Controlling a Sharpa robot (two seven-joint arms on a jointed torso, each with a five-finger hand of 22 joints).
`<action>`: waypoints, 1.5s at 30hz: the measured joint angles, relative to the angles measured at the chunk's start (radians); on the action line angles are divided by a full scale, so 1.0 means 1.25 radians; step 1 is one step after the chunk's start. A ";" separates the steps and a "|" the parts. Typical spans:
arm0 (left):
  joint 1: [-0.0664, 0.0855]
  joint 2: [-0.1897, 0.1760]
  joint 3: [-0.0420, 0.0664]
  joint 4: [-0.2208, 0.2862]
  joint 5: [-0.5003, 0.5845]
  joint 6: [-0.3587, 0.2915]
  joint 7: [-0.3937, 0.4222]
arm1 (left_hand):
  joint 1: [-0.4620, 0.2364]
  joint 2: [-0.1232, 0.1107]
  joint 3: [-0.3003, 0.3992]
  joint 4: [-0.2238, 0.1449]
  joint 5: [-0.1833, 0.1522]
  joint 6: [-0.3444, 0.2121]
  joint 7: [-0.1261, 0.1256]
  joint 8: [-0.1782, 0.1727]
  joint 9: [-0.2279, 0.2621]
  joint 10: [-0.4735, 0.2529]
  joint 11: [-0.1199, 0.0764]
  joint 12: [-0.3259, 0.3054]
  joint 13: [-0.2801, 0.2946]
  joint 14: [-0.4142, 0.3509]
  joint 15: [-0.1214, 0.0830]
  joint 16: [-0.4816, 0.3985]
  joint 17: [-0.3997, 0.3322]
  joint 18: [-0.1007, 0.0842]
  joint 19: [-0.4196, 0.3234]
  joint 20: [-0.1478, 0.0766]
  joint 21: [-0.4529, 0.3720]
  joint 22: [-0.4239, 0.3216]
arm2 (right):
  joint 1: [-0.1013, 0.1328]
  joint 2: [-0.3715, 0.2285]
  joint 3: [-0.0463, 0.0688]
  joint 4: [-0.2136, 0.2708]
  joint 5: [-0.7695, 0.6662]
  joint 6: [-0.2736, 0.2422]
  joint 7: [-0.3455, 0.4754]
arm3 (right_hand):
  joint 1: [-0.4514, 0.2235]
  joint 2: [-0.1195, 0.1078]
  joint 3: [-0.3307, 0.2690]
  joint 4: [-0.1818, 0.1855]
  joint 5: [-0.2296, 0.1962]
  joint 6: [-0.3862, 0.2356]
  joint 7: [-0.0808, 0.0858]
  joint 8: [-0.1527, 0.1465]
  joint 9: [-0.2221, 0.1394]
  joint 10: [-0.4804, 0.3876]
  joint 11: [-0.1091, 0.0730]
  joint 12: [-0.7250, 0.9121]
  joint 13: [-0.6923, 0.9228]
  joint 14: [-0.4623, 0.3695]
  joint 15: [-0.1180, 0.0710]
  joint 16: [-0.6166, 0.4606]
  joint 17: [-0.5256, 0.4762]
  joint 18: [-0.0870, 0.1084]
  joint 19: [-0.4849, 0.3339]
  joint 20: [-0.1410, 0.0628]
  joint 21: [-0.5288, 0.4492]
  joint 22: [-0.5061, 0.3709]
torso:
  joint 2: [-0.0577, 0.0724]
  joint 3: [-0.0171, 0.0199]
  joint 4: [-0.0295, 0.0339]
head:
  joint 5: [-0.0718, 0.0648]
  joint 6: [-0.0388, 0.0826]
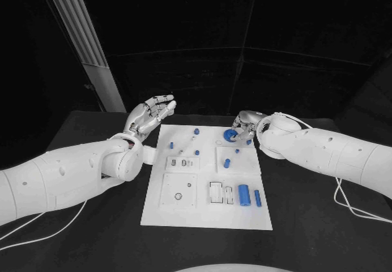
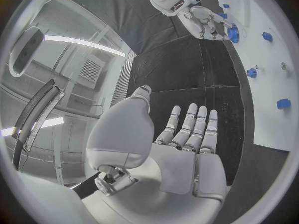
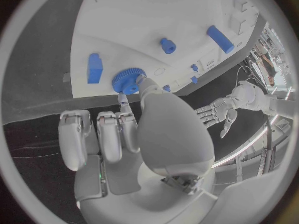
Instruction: Assemble the parts on the task board
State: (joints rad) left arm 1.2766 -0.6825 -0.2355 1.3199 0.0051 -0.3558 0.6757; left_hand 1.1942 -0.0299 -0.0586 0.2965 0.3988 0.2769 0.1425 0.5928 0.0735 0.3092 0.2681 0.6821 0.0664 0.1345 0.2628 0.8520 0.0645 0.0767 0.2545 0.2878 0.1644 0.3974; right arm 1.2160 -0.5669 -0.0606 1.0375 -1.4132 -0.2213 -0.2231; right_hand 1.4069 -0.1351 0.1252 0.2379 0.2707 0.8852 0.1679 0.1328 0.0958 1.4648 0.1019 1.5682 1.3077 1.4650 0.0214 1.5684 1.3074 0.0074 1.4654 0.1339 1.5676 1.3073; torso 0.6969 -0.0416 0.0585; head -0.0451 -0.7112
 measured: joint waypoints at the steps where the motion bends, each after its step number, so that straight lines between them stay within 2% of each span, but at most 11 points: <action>1: 0.000 0.000 0.000 0.000 0.000 0.000 0.000 | 0.000 0.000 0.000 0.000 0.000 0.000 0.000 0.000 0.000 0.000 0.000 0.000 0.000 0.000 0.000 0.000 0.000 0.000 0.000 0.000 0.000 0.000 | 0.000 0.000 0.000 -0.001 0.000 0.001 0.000 | 0.000 0.000 0.000 0.000 0.000 0.000 0.000 0.000 0.000 0.000 0.000 0.000 0.000 0.000 0.000 0.000 0.000 0.000 0.000 0.000 0.000 0.000 | 0.000 0.0000 0.0000 | 0.000 0.000; 13: 0.000 -0.001 0.000 0.001 0.000 0.000 0.000 | 0.000 0.000 0.000 0.000 0.000 0.000 0.000 0.000 0.000 0.000 0.000 0.000 0.000 0.000 0.000 0.000 0.000 0.000 0.000 0.000 0.000 0.000 | 0.001 0.005 0.001 -0.006 -0.003 0.008 -0.001 | 0.004 0.009 0.003 -0.008 -0.003 0.010 -0.004 0.008 0.002 0.000 0.000 0.000 0.000 0.000 0.000 0.000 0.000 0.000 0.000 0.000 0.000 0.000 | 0.000 0.0000 0.0000 | 0.001 -0.003; 18: 0.000 -0.001 0.000 0.001 0.000 0.000 0.000 | 0.000 0.000 0.000 0.000 0.000 0.000 0.000 0.000 0.000 0.000 0.000 0.000 0.000 0.000 0.000 0.000 0.000 0.000 0.000 0.000 0.000 0.000 | 0.002 0.007 0.001 -0.007 -0.003 0.008 -0.001 | 0.011 0.026 0.012 -0.021 -0.003 0.040 -0.008 0.022 0.005 0.002 -0.002 0.000 0.000 0.000 0.000 0.000 0.000 0.000 0.000 0.000 0.000 0.000 | 0.000 -0.0002 0.0000 | 0.001 -0.004; 20: 0.000 -0.001 0.000 0.001 0.000 0.000 0.000 | 0.000 0.000 0.000 0.000 0.000 0.000 0.000 0.000 0.000 0.000 0.000 0.000 0.000 0.000 0.000 0.000 0.000 0.000 0.000 0.000 0.000 0.000 | 0.002 0.007 0.001 -0.007 -0.003 0.008 -0.001 | 0.014 0.029 0.017 -0.027 -0.005 0.047 -0.013 0.024 0.005 0.000 -0.006 0.000 0.000 0.000 0.000 0.000 0.000 0.000 0.000 0.000 0.000 0.000 | 0.000 -0.0002 0.0000 | 0.001 -0.004; 21: 0.000 -0.001 0.000 0.001 0.000 0.000 0.000 | 0.000 0.000 0.000 0.000 0.000 0.000 0.000 0.000 0.000 0.000 0.000 0.000 0.000 0.000 0.000 0.000 0.000 0.000 0.000 0.000 0.000 0.000 | 0.002 0.007 0.002 -0.006 -0.003 0.008 -0.001 | 0.017 0.032 0.018 -0.032 -0.005 0.056 -0.018 0.031 0.015 0.000 -0.006 0.000 0.000 0.000 0.000 0.000 0.000 0.000 0.000 0.000 0.000 0.000 | 0.000 -0.0002 0.0000 | 0.001 -0.004; 25: 0.000 -0.001 0.000 0.001 0.000 0.001 0.000 | 0.000 0.000 0.000 0.000 0.000 0.000 0.000 0.000 0.000 0.000 0.000 0.000 0.000 0.000 0.000 0.000 0.000 0.000 0.000 0.000 0.000 0.000 | 0.002 0.007 0.002 -0.004 -0.004 0.007 -0.001 | 0.023 0.038 0.031 -0.044 -0.002 0.066 -0.017 0.030 0.015 0.001 -0.011 0.000 0.000 0.000 -0.006 0.000 0.000 0.000 0.000 -0.006 0.000 0.000 | 0.000 -0.0002 0.0000 | 0.001 -0.004; 34: 0.000 -0.002 0.000 0.001 0.000 0.001 0.000 | 0.000 0.000 0.000 0.000 0.000 0.000 0.000 0.000 0.000 0.000 0.000 0.000 0.000 0.000 0.000 0.000 0.000 0.000 0.000 0.000 0.000 0.000 | -0.001 0.000 0.001 0.009 -0.004 -0.006 0.001 | 0.031 0.045 0.048 -0.066 0.016 0.085 -0.007 0.031 0.011 0.000 -0.012 0.000 0.000 0.000 -0.006 0.000 0.000 0.000 0.000 -0.006 0.000 0.000 | 0.000 0.0000 0.0004 | 0.003 -0.004; 45: 0.000 -0.002 0.000 0.000 0.000 0.001 0.000 | 0.000 0.000 0.000 0.000 0.000 0.000 0.000 0.000 0.000 0.000 0.000 0.000 0.000 0.000 0.000 0.000 0.000 0.000 0.000 0.000 0.000 0.000 | -0.005 -0.017 -0.001 0.030 -0.002 -0.047 0.015 | 0.036 0.046 0.049 -0.070 0.019 0.089 -0.004 0.031 0.011 0.000 -0.012 0.000 0.000 0.000 -0.006 0.000 0.001 0.000 0.000 -0.006 0.000 0.000 | 0.000 0.0005 0.0004 | 0.003 -0.006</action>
State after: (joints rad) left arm 1.2766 -0.6853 -0.2355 1.3203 0.0050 -0.3552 0.6757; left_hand 1.1942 -0.0299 -0.0587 0.2965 0.3988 0.2769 0.1425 0.5927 0.0739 0.3092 0.2681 0.6821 0.0664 0.1345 0.2628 0.8520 0.0645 0.0767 0.2545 0.2878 0.1644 0.3976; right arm 1.2099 -0.5880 -0.0617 1.0746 -1.4157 -0.2805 -0.2049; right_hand 1.4524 -0.0774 0.1870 0.1508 0.2950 0.9962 0.1632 0.1715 0.1099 1.4649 0.0873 1.5682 1.3076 1.4651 0.0139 1.5684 1.3080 0.0074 1.4653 0.1264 1.5676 1.3073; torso 0.6969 -0.0410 0.0590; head -0.0408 -0.7190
